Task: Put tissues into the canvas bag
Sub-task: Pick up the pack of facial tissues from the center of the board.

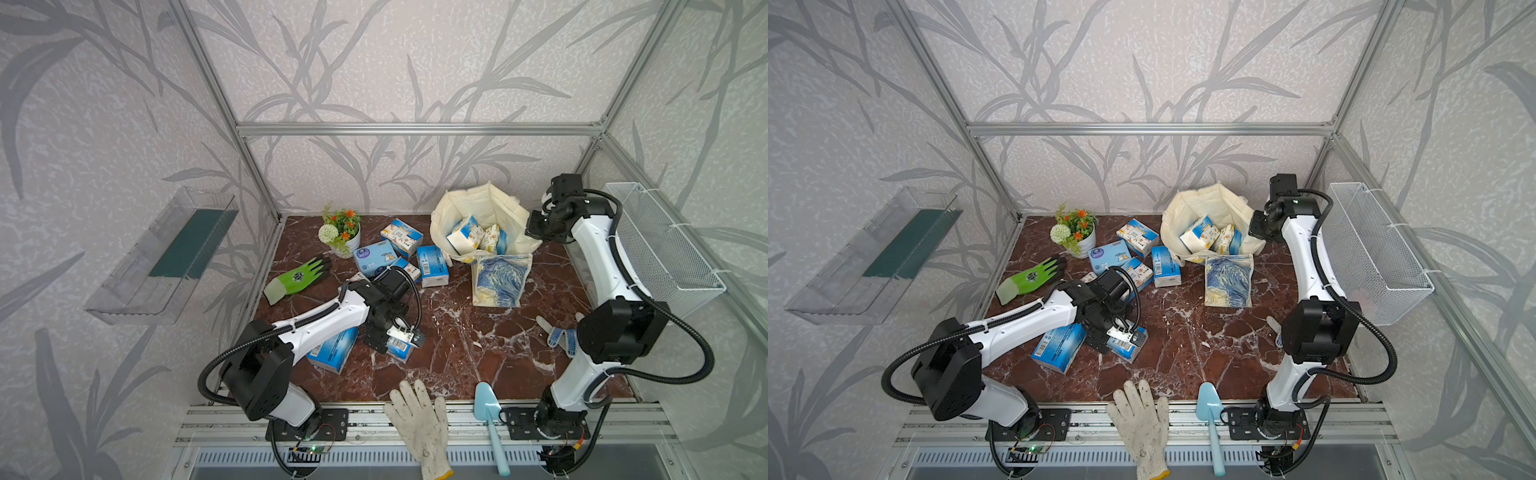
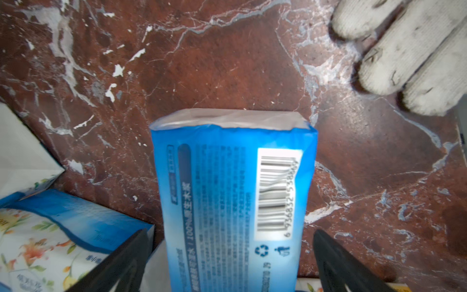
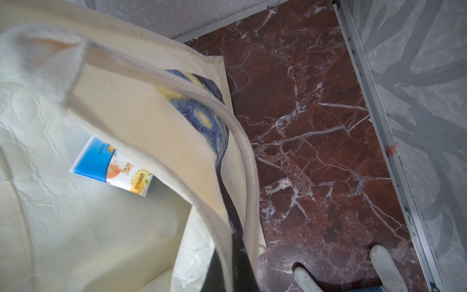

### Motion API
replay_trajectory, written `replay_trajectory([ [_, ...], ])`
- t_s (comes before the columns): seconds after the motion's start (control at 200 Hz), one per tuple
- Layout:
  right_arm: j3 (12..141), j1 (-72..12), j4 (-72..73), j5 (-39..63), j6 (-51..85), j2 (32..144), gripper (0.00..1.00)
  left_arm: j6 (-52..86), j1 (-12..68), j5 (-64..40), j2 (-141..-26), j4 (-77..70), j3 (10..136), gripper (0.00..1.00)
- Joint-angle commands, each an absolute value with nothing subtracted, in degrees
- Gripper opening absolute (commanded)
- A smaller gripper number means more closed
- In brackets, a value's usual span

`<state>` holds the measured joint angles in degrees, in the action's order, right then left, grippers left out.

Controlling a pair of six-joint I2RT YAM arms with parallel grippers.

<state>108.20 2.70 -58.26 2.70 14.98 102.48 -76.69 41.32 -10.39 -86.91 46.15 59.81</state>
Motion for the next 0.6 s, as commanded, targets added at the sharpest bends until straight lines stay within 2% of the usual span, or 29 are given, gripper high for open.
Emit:
replay_trajectory([
  [0.0, 107.3, 2.9, -59.1, 3.4, 14.6, 101.0, 0.0, -75.1, 41.8, -10.1, -87.5, 47.3, 59.0, 0.99],
  [0.305, 106.4, 3.1, -58.7, 4.0, 14.7, 100.9, 0.0, -68.6, 41.9, -8.5, -90.6, 43.9, 61.4, 0.99],
  [0.595, 106.4, 3.2, -58.7, 4.2, 14.6, 100.6, 0.0, -69.4, 42.4, -7.9, -92.9, 43.7, 60.9, 0.99],
])
